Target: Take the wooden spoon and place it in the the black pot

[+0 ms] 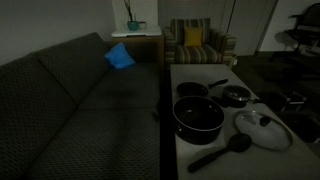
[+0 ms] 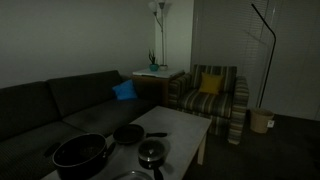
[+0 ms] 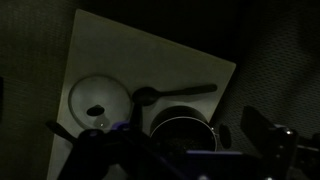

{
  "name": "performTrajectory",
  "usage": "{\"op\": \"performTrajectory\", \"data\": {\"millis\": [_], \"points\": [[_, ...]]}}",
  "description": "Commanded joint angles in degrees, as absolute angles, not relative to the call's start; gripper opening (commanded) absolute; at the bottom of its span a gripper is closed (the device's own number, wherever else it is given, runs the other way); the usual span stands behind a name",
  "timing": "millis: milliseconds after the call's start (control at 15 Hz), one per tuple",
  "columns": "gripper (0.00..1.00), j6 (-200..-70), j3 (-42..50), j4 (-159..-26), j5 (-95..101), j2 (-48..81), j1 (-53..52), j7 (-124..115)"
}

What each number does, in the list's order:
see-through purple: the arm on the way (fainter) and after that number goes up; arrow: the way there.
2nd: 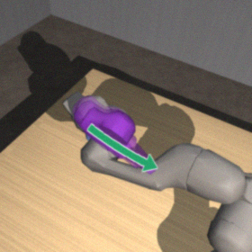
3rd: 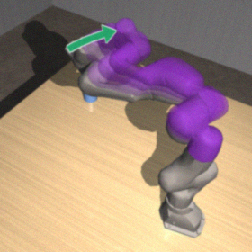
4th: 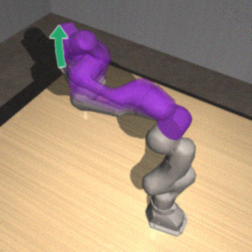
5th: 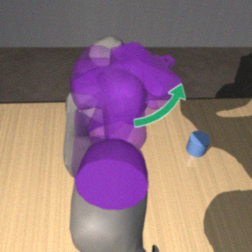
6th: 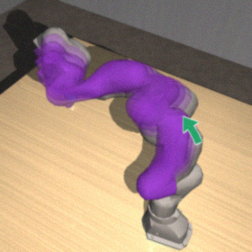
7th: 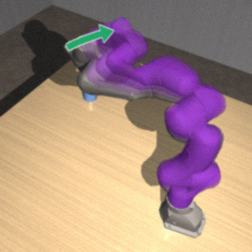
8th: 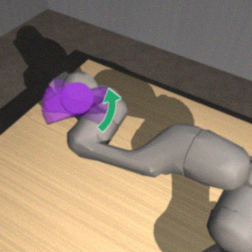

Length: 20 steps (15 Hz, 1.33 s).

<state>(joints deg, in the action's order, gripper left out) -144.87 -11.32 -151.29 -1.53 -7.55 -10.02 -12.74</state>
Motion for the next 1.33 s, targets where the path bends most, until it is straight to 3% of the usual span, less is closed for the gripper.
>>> {"op": "performTrajectory", "data": {"millis": [0, 400, 733, 1267], "points": [[1.0, -148.8, -11.5, -145.2, 2.5, 3.6, -9.1, -15.9], [1.0, -145.9, -10.7, -136.8, -0.7, 14.4, -9.9, -10.5], [1.0, -147.6, -10.1, -137.6, 0.0, 14.2, -10.7, -11.8], [1.0, -153.4, -6.8, -135.0, 4.1, 19.6, -15.8, -27.3]]}}
